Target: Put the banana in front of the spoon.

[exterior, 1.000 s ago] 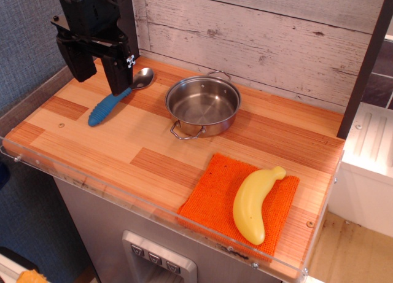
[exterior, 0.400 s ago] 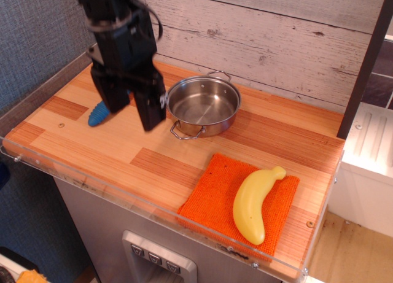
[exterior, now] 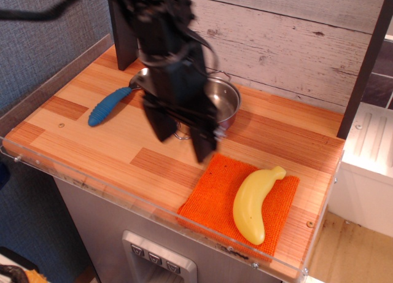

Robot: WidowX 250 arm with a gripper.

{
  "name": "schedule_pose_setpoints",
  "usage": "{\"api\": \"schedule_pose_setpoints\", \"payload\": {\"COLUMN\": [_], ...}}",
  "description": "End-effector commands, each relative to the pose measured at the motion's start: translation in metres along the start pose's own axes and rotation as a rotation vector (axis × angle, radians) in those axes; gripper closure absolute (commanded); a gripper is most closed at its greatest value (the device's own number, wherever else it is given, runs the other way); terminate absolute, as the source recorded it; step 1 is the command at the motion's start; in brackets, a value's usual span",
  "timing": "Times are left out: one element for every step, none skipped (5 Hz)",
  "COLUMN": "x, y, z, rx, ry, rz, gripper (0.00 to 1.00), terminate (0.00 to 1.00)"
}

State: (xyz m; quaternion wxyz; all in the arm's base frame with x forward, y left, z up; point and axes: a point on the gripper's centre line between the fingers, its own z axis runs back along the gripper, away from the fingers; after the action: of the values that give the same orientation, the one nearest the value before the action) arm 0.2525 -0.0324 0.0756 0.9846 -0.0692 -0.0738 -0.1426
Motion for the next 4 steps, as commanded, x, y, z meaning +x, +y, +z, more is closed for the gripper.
{"api": "schedule_pose_setpoints", "payload": {"x": [0.012,0.014,0.019,0.022], "y": [-0.050,-0.058,-0.061,-0.062], "z": [-0.014,-0.023,-0.033,-0.044], "rx": [0.058,0.080,0.102,0.113], "ry": [-0.033,-0.035,-0.028,-0.006], "rz": [-0.018,-0.017,-0.018,-0.019], "gripper": [0.00,0.00,0.00,0.00], "terminate": [0.00,0.00,0.00,0.00]}}
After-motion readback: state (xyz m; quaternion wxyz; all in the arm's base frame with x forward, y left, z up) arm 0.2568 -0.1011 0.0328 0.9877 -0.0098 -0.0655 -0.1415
